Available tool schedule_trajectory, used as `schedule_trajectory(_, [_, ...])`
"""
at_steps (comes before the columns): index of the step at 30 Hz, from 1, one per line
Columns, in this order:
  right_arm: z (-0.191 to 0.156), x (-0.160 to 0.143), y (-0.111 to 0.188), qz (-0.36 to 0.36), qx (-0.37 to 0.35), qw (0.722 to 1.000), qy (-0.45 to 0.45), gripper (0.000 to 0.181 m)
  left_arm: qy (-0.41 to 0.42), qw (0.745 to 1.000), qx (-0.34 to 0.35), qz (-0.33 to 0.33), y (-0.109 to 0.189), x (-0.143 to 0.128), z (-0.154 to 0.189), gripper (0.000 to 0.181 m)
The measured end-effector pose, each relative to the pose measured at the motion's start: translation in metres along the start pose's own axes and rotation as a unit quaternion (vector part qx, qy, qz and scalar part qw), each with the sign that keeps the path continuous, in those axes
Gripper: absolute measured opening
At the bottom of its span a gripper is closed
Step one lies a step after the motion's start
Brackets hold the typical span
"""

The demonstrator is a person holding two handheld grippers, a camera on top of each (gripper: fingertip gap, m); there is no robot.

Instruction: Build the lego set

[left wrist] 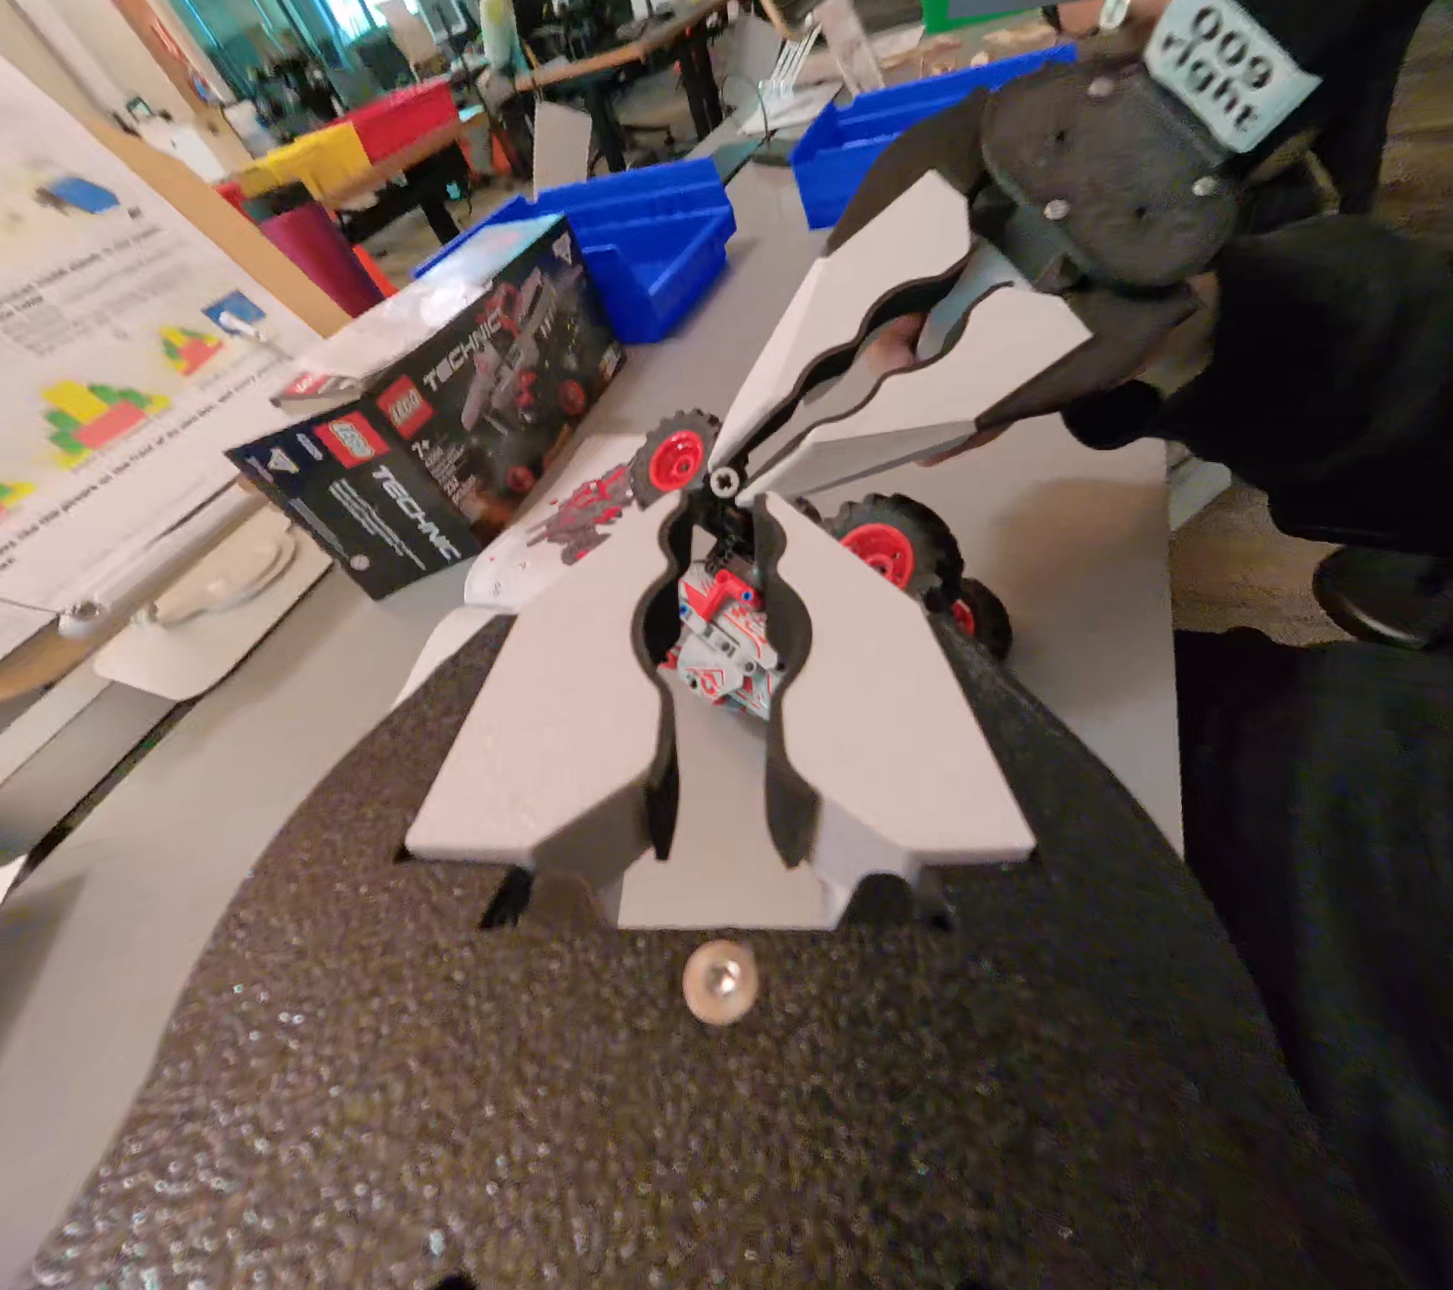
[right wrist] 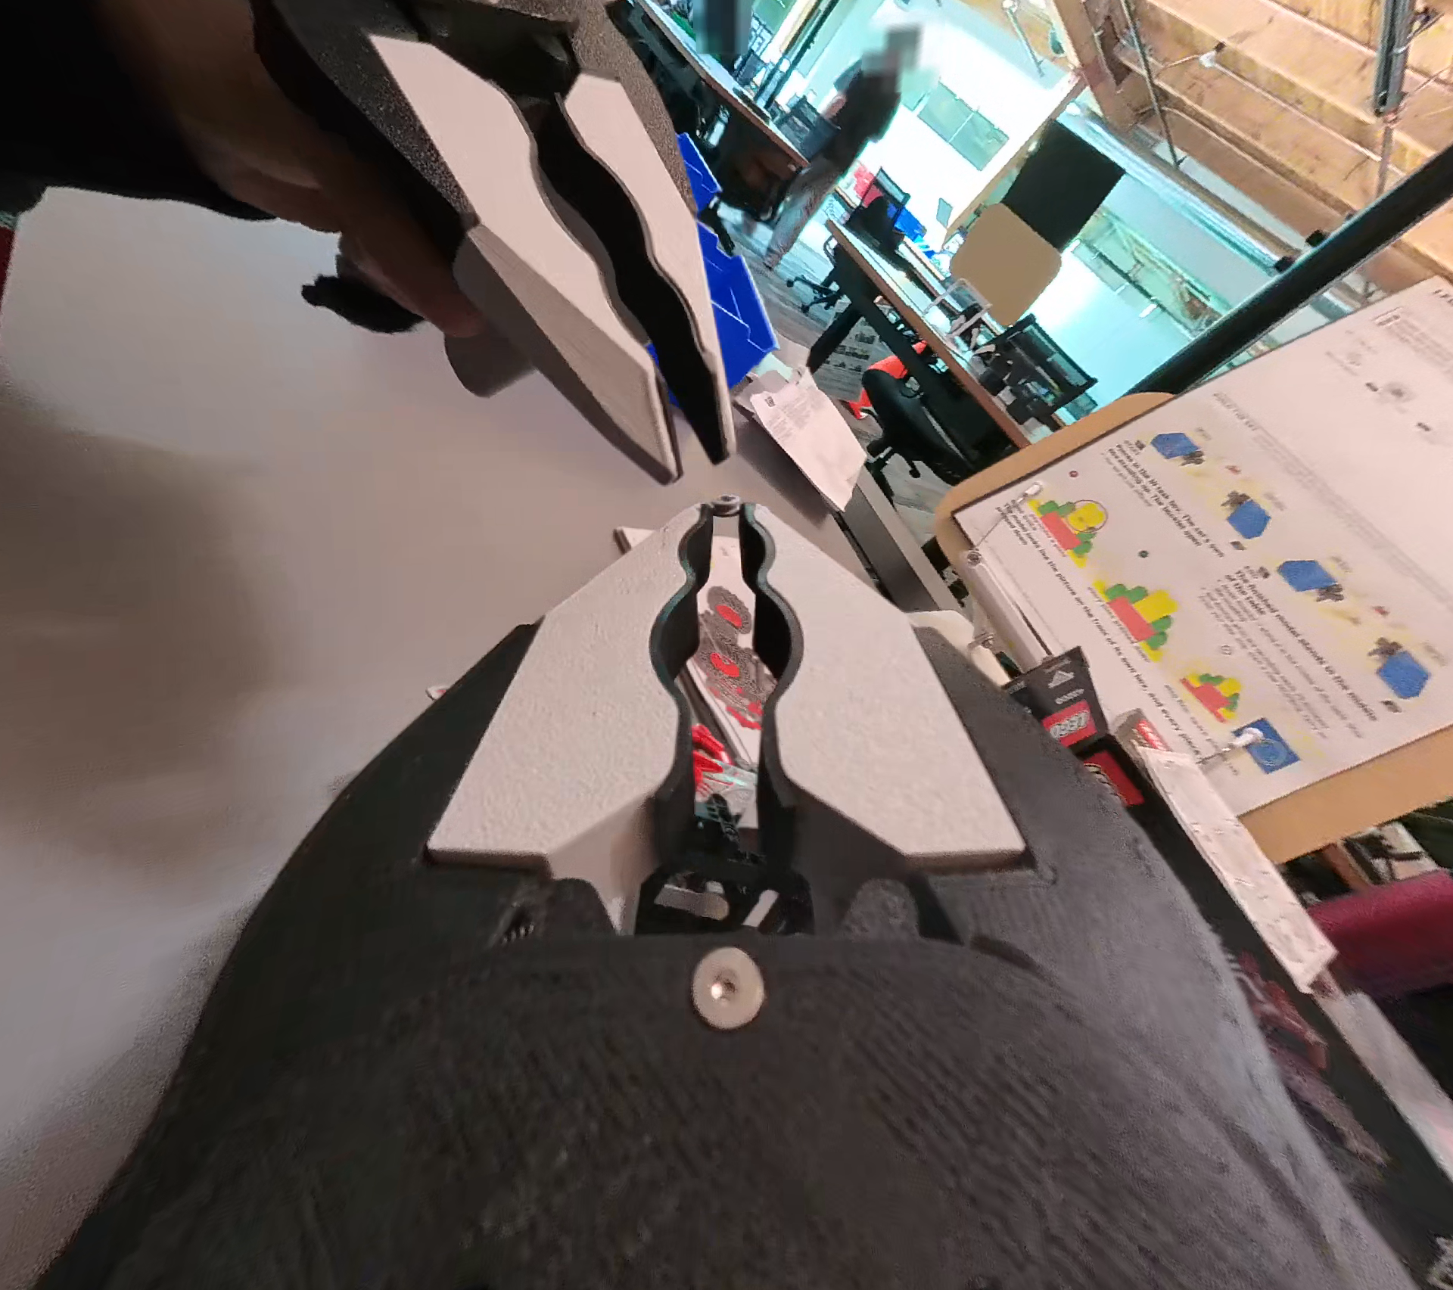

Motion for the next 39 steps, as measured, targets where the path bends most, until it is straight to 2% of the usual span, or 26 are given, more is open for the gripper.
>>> schedule_trajectory(4, [-0.003,0.002,-0.001,-0.021,-0.009,0.999,0.029,0.005,0.014,1.0,-0.01,-0.022,-0.006,-0.003,0.003,0.012])
schedule_trajectory(20, [-0.008,-0.002,-0.005,-0.104,-0.042,0.985,0.133,0.005,0.108,0.993,-0.034,-0.032,-0.013,-0.008,0.001,0.006])
schedule_trajectory(30, [-0.009,-0.014,-0.008,-0.168,-0.048,0.97,0.168,0.005,0.092,0.995,-0.016,-0.036,-0.025,-0.019,0.002,0.002])
schedule_trajectory(39, [-0.003,-0.023,-0.007,-0.172,-0.051,0.969,0.168,0.005,0.068,0.997,-0.032,-0.009,-0.036,-0.024,-0.002,0.001])
Point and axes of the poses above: each gripper's, where its closed fingertips meet, y back along the fingers, x out of its top, z = x × y across the jaws, the point moved 5 cm from there along y, back along the fingers, and after that the axes turned 15 degrees about x, right-handed, at the moved point
